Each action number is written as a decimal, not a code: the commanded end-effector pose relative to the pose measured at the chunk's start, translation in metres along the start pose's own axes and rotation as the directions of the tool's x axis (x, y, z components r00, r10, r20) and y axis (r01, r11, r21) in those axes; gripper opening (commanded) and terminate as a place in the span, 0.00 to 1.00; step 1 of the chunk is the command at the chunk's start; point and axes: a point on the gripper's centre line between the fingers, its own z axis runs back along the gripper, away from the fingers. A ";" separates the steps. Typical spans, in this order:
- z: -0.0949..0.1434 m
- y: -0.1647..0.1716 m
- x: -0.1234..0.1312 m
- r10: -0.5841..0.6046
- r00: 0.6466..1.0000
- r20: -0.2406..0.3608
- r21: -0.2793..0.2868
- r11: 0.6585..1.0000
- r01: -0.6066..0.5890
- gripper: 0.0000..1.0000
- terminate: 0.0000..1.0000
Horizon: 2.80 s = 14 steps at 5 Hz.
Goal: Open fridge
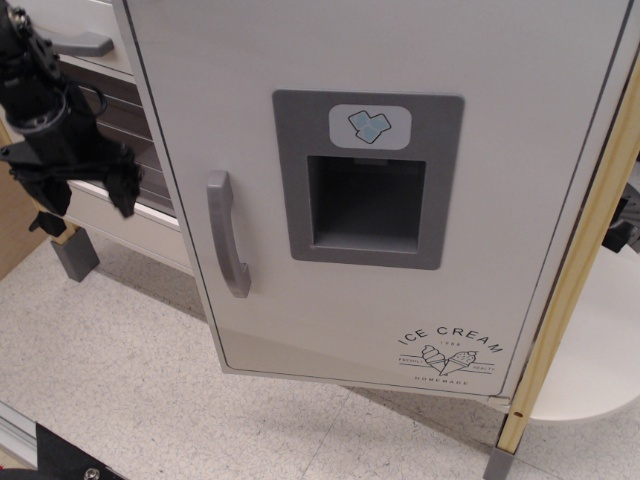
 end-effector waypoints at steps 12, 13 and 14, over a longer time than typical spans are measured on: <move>0.084 -0.177 -0.160 -0.618 0.786 -0.008 -0.364 0.734 0.573 1.00 0.00; 0.084 -0.177 -0.160 -0.618 0.786 -0.008 -0.364 0.734 0.573 1.00 0.00; 0.084 -0.177 -0.160 -0.618 0.786 -0.008 -0.364 0.734 0.573 1.00 1.00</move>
